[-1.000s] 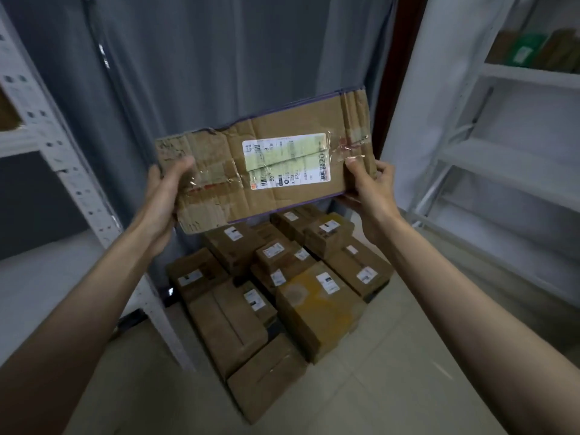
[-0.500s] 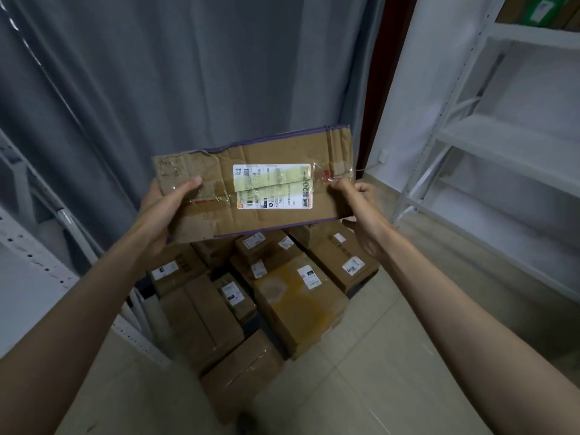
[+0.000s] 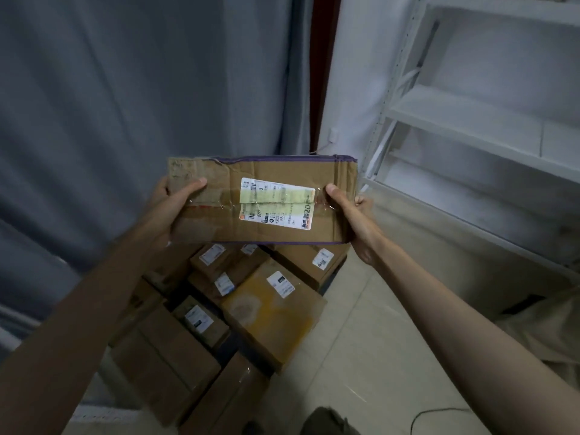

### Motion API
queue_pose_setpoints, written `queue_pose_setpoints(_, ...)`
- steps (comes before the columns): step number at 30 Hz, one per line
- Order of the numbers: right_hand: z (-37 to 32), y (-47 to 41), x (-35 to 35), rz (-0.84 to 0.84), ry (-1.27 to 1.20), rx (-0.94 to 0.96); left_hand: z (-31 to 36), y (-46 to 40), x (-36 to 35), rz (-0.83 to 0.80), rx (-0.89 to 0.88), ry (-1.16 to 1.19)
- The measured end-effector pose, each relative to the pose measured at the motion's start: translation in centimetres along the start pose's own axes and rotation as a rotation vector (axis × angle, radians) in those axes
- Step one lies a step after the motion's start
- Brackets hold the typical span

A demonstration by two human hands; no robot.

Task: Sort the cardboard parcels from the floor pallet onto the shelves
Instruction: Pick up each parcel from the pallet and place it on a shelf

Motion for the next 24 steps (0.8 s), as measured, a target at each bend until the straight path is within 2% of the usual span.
queue_pose_setpoints(5,1.8,-2.4,3.0,0.053,-0.053,-0.039,-0.7,-5.4,-3.1,-0.068,0.046,-0.076)
queue_pose_setpoints(10,3.2,-6.1,5.9,0.056,-0.073,0.007,-2.0,-10.8,-5.8,-0.08,0.093,-0.151)
queue_pose_setpoints(14,6.0,-10.3,9.1,0.197,-0.092,-0.146,-4.5,-16.0,-8.2,-0.119,0.164,-0.207)
queue_pose_setpoints(18,9.4,-15.4,13.3,0.229,-0.155,-0.258,-7.2,-22.0,-11.5,-0.146,0.262,-0.345)
queue_pose_setpoints(22,13.2,-20.4,17.3,0.308,-0.183,-0.375,-11.1,-27.9,-16.2,-0.2,0.335,-0.325)
queue_pose_setpoints(24,15.8,-22.7,19.2,0.347,-0.216,-0.417,-14.0,-30.5,-18.3,-0.23,0.436,-0.315)
Point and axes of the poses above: each hand's wrist, its own y-axis away from the middle knuckle, its own x-axis out of the back of the hand, z = x × y, the point moved 3 cm from there along -y, towards the middle knuckle, and after that the axes turned 13 degrees about -z, right-handed, at the moved point
